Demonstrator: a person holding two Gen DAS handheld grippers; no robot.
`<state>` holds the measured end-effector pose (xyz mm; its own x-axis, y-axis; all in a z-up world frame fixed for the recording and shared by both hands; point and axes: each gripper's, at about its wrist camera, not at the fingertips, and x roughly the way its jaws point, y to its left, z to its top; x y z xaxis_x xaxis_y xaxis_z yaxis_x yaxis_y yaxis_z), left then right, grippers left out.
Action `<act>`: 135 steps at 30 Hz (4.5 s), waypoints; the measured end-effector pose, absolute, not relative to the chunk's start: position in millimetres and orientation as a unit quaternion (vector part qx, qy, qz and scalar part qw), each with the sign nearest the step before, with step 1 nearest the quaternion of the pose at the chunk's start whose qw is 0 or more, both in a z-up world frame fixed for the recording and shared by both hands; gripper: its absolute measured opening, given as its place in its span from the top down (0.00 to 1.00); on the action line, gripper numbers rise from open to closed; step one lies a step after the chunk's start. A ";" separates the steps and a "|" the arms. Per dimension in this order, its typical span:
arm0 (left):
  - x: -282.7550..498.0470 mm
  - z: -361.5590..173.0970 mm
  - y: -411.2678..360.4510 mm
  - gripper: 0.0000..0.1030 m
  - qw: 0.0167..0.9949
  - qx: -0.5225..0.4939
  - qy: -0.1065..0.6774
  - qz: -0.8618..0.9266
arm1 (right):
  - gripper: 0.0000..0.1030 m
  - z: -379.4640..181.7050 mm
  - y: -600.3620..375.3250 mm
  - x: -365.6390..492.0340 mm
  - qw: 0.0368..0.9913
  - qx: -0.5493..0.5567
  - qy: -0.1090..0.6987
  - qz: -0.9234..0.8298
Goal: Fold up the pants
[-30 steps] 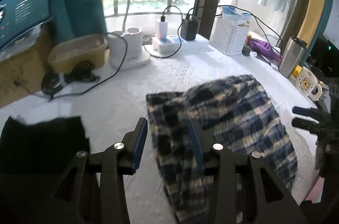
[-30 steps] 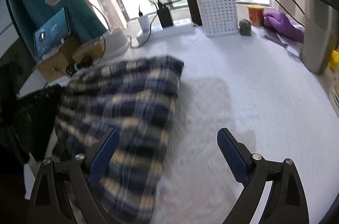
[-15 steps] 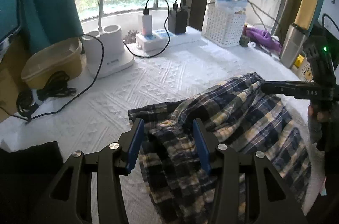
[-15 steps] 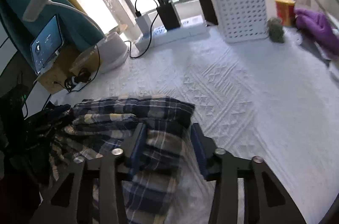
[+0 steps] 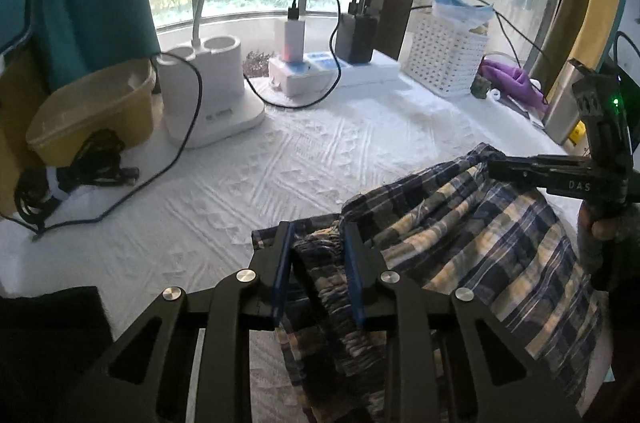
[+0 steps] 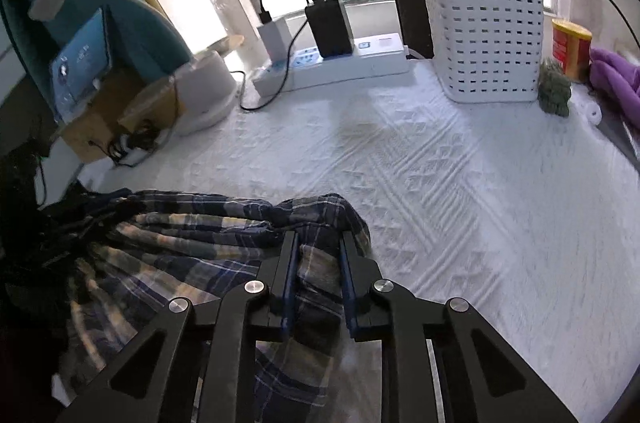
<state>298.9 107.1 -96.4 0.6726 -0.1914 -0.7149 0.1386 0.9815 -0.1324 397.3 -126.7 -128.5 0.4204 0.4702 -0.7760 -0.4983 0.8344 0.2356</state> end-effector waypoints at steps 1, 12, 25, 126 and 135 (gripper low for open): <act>299.8 -99.7 106.7 0.77 0.914 -0.030 0.396 -0.087 | 0.80 -129.6 -126.9 398.0 0.844 -0.018 0.454 0.283; 297.6 -95.3 118.2 0.73 0.912 -0.053 0.400 -0.070 | 0.50 -113.7 -154.3 392.0 0.878 -0.022 0.428 0.214; 256.7 -65.9 121.4 0.44 0.921 -0.084 0.373 -0.078 | 0.50 -110.3 -153.7 343.4 0.858 -0.027 0.451 0.246; 288.0 -113.2 91.4 0.20 0.876 -0.048 0.467 -0.107 | 0.30 -105.5 -155.6 349.6 0.849 -0.034 0.454 0.268; 294.7 -112.7 90.3 0.20 0.873 -0.040 0.472 -0.117 | 0.28 -108.9 -158.8 360.8 0.850 -0.029 0.456 0.262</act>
